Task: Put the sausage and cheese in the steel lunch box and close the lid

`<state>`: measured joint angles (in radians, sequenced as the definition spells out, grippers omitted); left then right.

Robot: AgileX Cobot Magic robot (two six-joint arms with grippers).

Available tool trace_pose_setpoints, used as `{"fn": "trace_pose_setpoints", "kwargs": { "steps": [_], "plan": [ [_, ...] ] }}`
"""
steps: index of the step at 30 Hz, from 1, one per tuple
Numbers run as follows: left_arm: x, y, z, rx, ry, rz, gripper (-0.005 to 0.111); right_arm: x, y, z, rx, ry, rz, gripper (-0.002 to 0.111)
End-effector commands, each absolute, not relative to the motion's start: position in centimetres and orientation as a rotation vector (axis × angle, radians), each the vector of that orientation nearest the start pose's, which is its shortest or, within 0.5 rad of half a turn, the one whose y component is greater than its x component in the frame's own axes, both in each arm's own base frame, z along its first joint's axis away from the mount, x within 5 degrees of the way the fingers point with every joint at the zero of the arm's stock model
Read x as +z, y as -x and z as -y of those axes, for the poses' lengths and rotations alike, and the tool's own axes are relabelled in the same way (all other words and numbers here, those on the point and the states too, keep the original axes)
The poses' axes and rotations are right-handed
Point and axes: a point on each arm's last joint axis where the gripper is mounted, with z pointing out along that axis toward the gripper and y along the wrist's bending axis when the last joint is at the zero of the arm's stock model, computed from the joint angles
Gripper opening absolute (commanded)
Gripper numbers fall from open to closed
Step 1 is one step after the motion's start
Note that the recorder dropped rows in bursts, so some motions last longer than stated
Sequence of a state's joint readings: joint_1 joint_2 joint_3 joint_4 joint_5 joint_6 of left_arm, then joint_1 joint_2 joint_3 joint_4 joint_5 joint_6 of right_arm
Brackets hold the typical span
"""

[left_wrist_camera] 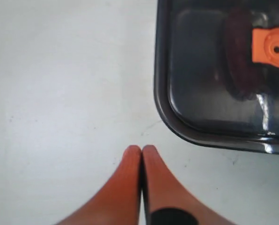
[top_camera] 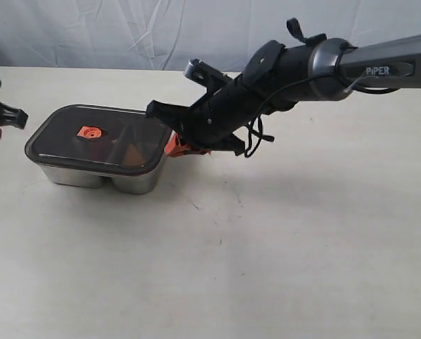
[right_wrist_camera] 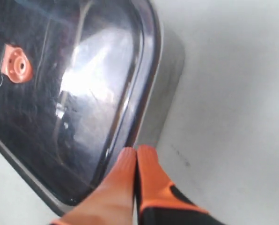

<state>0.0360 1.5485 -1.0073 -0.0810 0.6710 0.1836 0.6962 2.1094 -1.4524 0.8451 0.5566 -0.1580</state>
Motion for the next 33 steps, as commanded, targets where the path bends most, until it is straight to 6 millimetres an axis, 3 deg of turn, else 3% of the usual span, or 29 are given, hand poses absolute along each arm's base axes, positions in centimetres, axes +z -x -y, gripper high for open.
{"fn": "trace_pose_setpoints", "kwargs": {
  "steps": [1, 5, 8, 16, 22, 26, 33],
  "plan": [
    [25.0, -31.1, -1.2, -0.042, -0.071, -2.624, 0.000, 19.8, -33.6, -31.5, 0.824, 0.404, -2.595, -0.001],
    [25.0, -32.1, -0.2, -0.178, -0.105, -2.546, 0.000, 22.1, -34.5, -32.2, 0.827, 0.467, -2.530, -0.001],
    [24.3, -33.0, 0.4, -0.276, -0.137, -2.534, 0.000, 22.2, -34.9, -32.8, 0.837, 0.487, -2.530, -0.001],
    [20.8, -35.4, 0.5, -0.336, -0.108, -2.617, 0.000, 19.8, -34.8, -33.3, 0.841, 0.519, -2.646, -0.001],
    [18.9, -36.2, 0.7, -0.378, -0.116, -2.647, 0.000, 19.4, -34.0, -34.0, 0.843, 0.561, -2.668, -0.001],
    [18.1, -36.3, 0.7, -0.381, -0.111, -2.668, 0.000, 19.0, -33.1, -35.1, 0.841, 0.607, -2.663, -0.001],
    [18.0, -36.5, 0.6, -0.373, -0.108, -2.662, 0.000, 16.3, -32.9, -35.8, 0.816, 0.618, -2.713, -0.001]
  ]
}}
